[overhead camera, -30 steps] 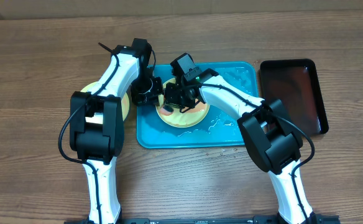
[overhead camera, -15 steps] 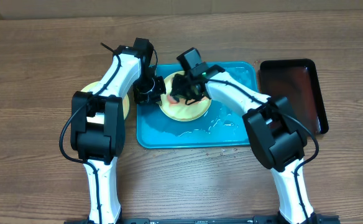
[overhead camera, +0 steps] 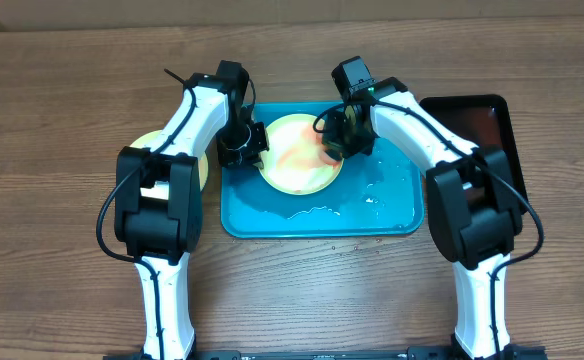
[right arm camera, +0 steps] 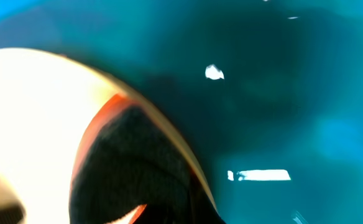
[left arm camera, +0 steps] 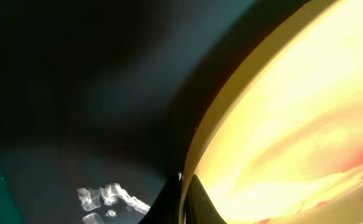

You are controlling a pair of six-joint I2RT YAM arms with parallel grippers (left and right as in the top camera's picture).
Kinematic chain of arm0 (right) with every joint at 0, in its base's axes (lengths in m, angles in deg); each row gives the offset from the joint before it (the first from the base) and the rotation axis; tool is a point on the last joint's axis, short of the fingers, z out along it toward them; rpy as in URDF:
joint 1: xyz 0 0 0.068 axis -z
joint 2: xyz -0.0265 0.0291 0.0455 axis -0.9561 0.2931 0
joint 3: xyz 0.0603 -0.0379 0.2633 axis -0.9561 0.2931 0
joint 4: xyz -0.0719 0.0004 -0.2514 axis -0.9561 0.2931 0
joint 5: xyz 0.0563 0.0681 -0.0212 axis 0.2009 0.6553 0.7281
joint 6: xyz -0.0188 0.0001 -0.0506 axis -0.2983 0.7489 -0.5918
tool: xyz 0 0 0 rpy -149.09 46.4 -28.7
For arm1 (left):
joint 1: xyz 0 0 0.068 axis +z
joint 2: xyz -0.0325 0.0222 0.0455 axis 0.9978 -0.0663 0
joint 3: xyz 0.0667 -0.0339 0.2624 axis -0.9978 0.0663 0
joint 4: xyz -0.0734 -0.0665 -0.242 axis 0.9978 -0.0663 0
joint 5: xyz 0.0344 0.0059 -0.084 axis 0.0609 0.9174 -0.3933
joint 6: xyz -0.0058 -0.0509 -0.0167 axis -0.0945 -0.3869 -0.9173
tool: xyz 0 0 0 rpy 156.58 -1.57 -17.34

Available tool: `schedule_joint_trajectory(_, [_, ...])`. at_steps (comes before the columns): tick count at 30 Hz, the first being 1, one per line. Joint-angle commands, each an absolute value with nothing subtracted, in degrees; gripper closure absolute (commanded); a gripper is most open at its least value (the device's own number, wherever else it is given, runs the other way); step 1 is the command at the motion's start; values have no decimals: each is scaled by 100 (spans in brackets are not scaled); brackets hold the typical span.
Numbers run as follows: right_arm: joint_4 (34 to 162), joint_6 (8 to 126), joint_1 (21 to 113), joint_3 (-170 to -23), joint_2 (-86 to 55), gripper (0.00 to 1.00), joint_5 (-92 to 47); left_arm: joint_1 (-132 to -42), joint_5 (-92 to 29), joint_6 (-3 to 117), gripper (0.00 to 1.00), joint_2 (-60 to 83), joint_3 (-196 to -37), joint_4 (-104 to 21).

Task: Clean dirty plates on tray and stack at the side
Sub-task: 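Lift the sponge away from the plate toward the black tray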

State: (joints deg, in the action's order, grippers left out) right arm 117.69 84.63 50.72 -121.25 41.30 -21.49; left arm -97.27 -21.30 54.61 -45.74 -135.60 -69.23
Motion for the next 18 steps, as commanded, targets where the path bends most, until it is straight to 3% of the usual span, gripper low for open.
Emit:
schedule_joint_trajectory(1, [12064,8117,5251,-12101,3328,96,-2724,-9710,-1852,5470,96,-4686,-13558,-6991])
schedule_joint_trajectory(13, [13105,7945,5631,-12101,1612,96,-2726,-9710,-1831,5903,96,-4605,-13617,-7059])
schedule_joint_trajectory(18, [13647,7623,5928,-12101,1409,96,-2680,-9721,-1142,5898,96,-4074,-13617,-7127])
